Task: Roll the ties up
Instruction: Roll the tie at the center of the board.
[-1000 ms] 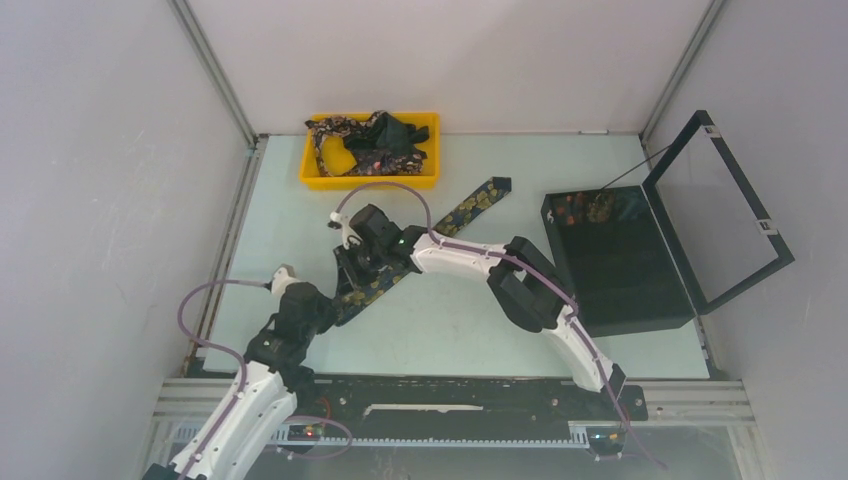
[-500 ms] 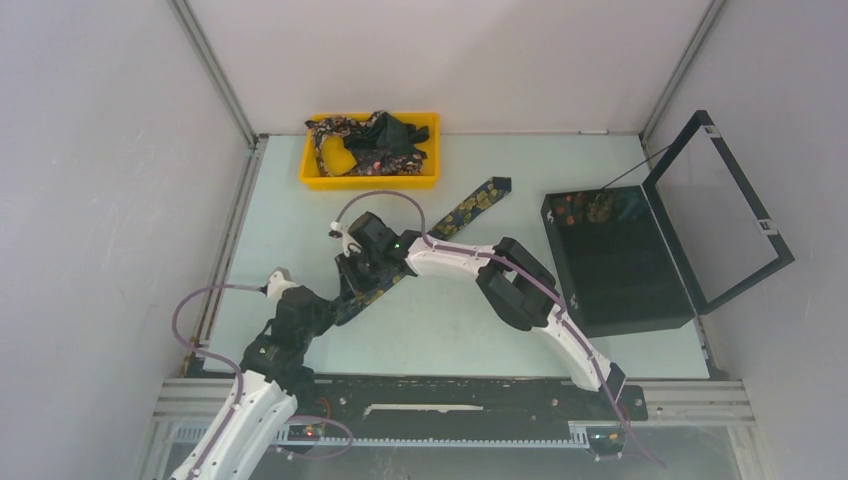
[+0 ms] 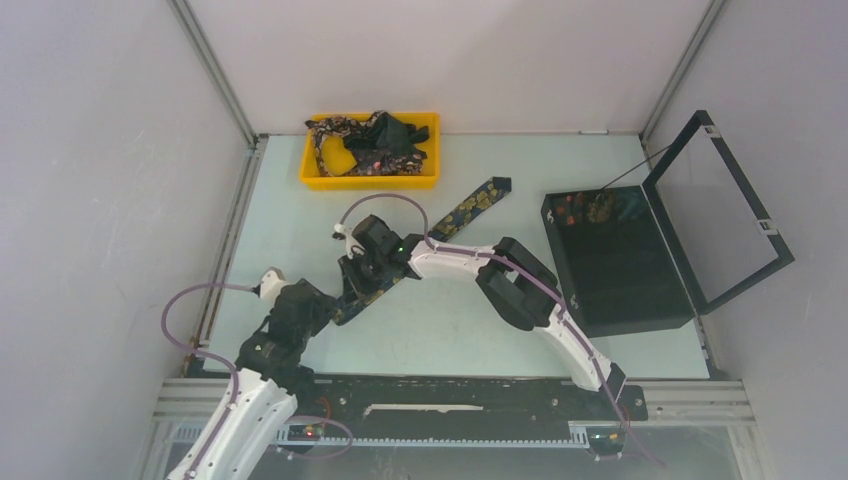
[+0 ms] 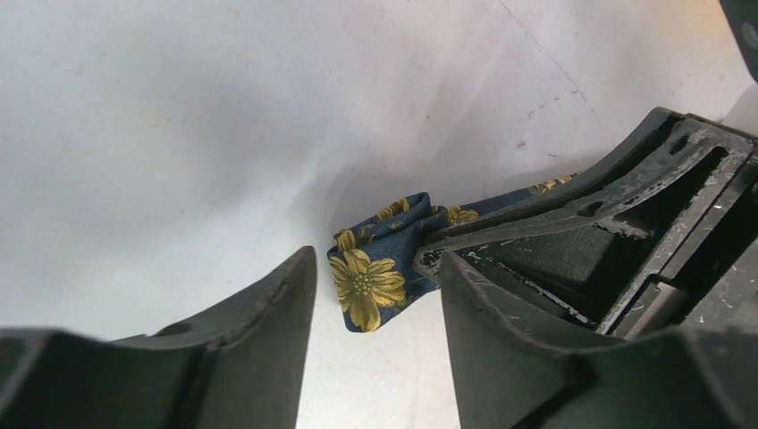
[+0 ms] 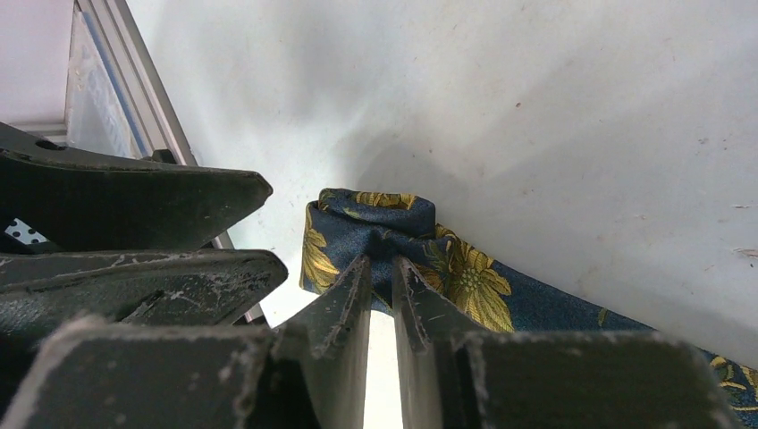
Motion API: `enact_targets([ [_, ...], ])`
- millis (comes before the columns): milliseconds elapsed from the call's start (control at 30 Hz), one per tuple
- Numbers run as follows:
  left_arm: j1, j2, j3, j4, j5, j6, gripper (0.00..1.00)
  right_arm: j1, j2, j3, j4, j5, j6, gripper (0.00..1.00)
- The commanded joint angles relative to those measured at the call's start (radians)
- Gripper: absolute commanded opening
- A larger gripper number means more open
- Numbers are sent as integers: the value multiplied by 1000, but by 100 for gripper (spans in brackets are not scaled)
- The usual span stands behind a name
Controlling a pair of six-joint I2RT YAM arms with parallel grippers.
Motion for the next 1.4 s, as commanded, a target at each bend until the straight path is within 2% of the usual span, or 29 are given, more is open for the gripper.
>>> enact_targets([
  [0, -3, -44, 5, -18, 17, -25, 61, -3, -33, -55, -12, 30, -7, 18],
  [433, -2, -89, -45, -21, 46, -136, 59, -14, -46, -116, 26, 26, -1, 18],
  [833, -1, -84, -136, 84, 91, -231, 56, -24, -64, -162, 48, 28, 0, 17],
  [1367, 11, -59, -183, 131, 71, -254, 53, -24, -63, -164, 49, 29, 0, 17],
])
